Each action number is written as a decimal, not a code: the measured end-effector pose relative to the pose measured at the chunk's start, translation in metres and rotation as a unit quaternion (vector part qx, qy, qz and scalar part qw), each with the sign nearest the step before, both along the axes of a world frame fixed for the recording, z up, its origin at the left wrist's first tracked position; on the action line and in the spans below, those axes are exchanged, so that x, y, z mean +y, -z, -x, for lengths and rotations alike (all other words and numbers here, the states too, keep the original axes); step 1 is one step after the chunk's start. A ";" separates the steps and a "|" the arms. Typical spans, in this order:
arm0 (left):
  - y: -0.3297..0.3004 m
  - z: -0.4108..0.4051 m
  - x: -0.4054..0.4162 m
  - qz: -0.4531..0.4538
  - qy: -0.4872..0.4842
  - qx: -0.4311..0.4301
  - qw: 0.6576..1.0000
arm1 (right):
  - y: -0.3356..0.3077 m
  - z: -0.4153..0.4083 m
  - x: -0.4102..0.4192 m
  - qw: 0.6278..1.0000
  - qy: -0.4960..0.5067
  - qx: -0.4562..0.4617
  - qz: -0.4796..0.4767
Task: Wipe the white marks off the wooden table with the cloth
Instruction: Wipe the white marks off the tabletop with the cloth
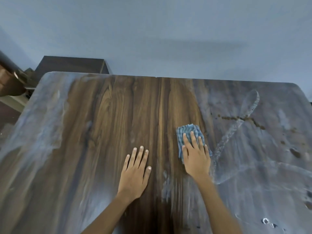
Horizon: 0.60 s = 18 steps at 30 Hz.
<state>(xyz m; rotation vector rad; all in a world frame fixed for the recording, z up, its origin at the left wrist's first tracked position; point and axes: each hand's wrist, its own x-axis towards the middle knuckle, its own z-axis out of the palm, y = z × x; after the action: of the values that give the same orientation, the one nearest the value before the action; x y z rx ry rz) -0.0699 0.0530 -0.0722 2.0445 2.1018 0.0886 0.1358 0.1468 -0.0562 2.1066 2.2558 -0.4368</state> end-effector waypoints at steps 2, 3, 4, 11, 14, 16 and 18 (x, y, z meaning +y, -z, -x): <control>-0.004 0.000 -0.006 0.010 0.003 0.001 1.000 | 0.000 0.024 0.011 0.999 0.036 0.001 0.016; -0.006 -0.001 -0.009 0.014 0.006 0.002 1.000 | -0.001 0.037 0.012 1.000 0.024 0.005 0.019; -0.007 -0.002 -0.010 0.019 0.011 0.003 1.000 | -0.002 0.048 0.009 1.000 -0.004 0.009 0.020; 0.001 0.003 -0.018 0.029 0.028 -0.012 0.999 | -0.003 0.050 -0.064 0.980 -0.192 0.048 0.019; 0.000 0.004 -0.022 0.019 0.033 -0.016 0.999 | -0.002 0.022 -0.077 0.981 -0.190 0.033 0.010; 0.001 0.004 -0.023 0.007 0.024 -0.029 0.999 | -0.002 0.016 -0.069 0.985 -0.172 0.018 0.009; 0.004 0.004 -0.025 0.002 0.006 -0.034 0.999 | -0.002 0.025 -0.052 0.990 -0.139 0.003 0.008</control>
<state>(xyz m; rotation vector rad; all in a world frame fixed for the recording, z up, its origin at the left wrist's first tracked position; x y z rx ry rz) -0.0736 0.0279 -0.0758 2.0223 2.0475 0.1497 0.1105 0.0945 -0.0538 1.7458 2.4879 -0.4442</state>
